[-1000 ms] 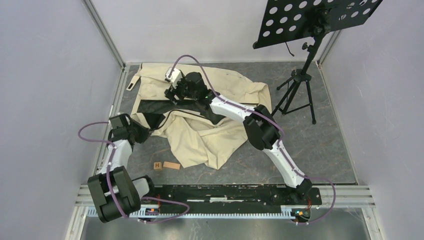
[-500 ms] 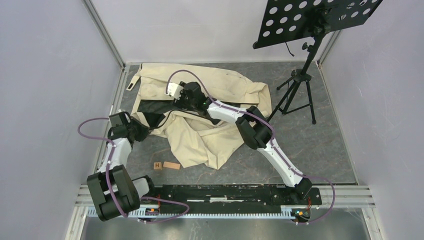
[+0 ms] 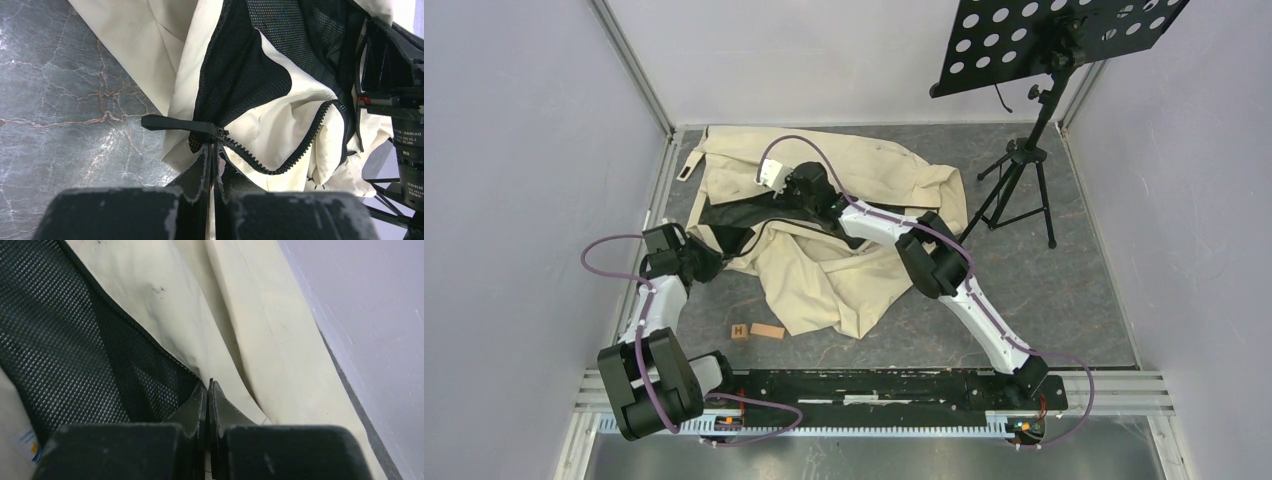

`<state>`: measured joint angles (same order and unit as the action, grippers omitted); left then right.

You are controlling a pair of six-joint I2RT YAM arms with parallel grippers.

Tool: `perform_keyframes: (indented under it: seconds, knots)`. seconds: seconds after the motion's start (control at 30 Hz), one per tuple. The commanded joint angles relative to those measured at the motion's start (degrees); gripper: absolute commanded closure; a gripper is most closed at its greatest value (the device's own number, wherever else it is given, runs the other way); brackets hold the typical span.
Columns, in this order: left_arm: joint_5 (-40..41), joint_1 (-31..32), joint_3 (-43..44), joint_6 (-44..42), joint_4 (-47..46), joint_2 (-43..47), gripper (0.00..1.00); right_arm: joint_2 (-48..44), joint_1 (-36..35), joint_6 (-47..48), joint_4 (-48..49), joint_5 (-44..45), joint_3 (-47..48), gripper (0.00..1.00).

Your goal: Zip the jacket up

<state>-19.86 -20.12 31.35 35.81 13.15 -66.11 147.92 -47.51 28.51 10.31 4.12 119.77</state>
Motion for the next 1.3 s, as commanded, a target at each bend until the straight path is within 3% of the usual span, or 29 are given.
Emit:
perform_keyframes:
  seconds: [0.0, 0.2, 0.43, 0.67, 0.73, 0.8, 0.87, 0.9, 0.97, 1.07, 1.17, 1.27]
  knots:
    - [-1.8, 0.3, 1.2, -2.1, -1.9, 0.0, 0.98, -8.5, 0.1, -3.3, 3.9, -1.2, -3.9, 1.00]
    - [-2.5, 0.2, 1.2, -3.0, -2.4, 0.8, 0.98, -16.2, 1.2, -10.6, -0.5, -1.0, -11.3, 1.00]
    - [-2.2, 0.2, 0.5, -3.9, -2.5, 2.9, 0.98, -21.2, 3.3, -19.6, -14.5, 1.4, -13.5, 1.00]
    - [-0.6, 0.2, 0.2, -4.6, -2.1, 3.7, 0.98, -28.7, 9.8, -35.1, -18.5, -19.0, -21.8, 1.00]
    - [-0.5, 0.3, 0.1, -5.0, -2.1, 3.9, 0.98, -29.8, 12.4, -43.3, -14.2, -32.3, -25.8, 1.00]
    - [0.1, 0.2, -0.1, -5.2, -1.9, 4.1, 0.98, -31.8, 14.7, -55.3, 0.2, -43.4, -35.2, 1.00]
    - [0.3, 0.2, -0.2, -5.1, -1.5, 4.2, 0.98, -33.6, 15.8, -63.7, 12.0, -45.9, -43.1, 1.00]
    - [0.4, 0.3, -0.3, -5.1, -1.3, 4.2, 0.98, -34.1, 16.0, -63.1, 12.2, -44.7, -44.9, 1.00]
    - [0.2, 0.3, -0.4, -5.0, -1.2, 4.2, 0.98, -34.2, 16.0, -54.7, 5.7, -40.3, -44.1, 0.90]
    - [-0.7, 0.3, -0.4, -4.9, -1.2, 3.9, 0.98, -33.9, 15.8, -42.2, -4.4, -30.4, -40.6, 0.73]
    - [-1.3, 0.3, -0.5, -4.9, -1.2, 4.0, 0.98, -32.5, 15.7, -31.9, -12.2, -26.7, -34.5, 0.65]
    - [-1.7, 0.3, -0.5, -4.9, -1.2, 3.9, 0.98, -35.0, 15.1, -24.2, -11.7, -24.4, -34.8, 0.52]
